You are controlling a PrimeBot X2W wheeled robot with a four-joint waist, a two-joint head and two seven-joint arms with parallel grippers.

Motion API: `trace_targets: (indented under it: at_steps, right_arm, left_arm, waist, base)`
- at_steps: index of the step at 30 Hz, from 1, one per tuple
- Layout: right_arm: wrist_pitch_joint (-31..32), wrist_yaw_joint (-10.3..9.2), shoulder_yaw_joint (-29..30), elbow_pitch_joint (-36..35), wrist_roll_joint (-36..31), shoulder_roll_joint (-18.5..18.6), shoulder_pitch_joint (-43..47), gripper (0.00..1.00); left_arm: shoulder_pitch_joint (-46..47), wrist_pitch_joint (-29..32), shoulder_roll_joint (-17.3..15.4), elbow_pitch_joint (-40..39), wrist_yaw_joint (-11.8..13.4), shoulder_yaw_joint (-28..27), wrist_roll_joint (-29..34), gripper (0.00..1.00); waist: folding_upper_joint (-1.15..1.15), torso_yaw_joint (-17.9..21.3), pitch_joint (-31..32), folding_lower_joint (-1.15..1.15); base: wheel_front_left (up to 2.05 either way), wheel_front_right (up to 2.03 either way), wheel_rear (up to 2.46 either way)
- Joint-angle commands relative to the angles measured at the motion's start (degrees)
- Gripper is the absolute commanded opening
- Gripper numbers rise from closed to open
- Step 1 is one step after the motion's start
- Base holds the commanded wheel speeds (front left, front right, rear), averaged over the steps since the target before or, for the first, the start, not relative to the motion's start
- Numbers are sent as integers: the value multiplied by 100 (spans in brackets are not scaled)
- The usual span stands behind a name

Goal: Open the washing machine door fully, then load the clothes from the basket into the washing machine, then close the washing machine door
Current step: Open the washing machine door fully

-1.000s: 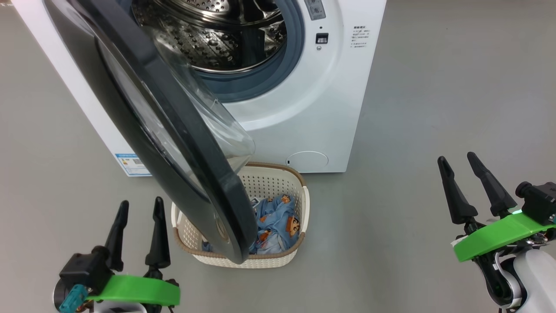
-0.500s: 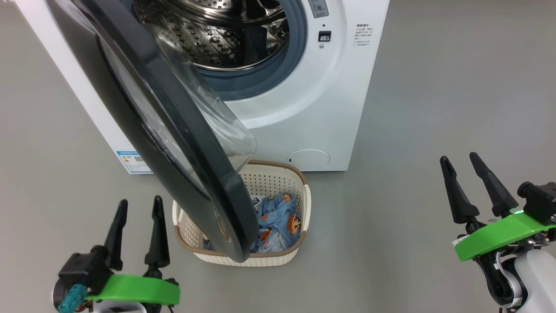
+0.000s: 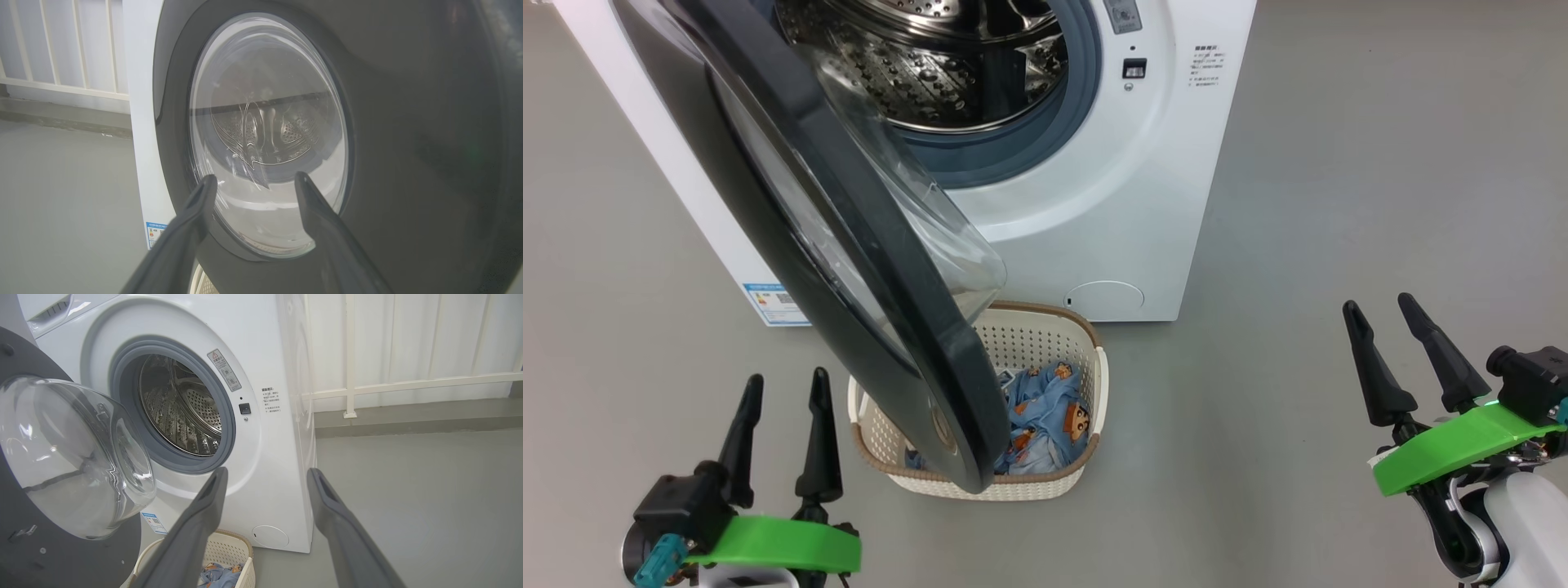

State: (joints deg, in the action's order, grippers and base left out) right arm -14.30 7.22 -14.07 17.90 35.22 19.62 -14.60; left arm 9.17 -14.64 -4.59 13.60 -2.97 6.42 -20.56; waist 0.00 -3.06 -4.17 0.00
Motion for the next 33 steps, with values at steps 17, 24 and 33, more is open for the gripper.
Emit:
trace_targets:
  at_steps: [17,24,33]
  right_arm:
    - [-70,26,-50,-149,-88,77,-3,100]
    - [-70,26,-60,-128,-113,76,-4,100]
    - [-70,26,-56,-99,-133,44,15,100]
  left_arm:
    - [147,-36,-54,-184,-26,-212,87,85]
    - [167,-36,-47,-160,-51,-195,104,0]
    - [189,-36,32,-937,-88,-239,316,0]
  waist:
    - [0,-17,-19,0]
    - [0,-43,-4,0]
    - [0,-96,71,0]
  base:
    - [0,0,0]
    - [0,0,0]
    - [0,0,0]
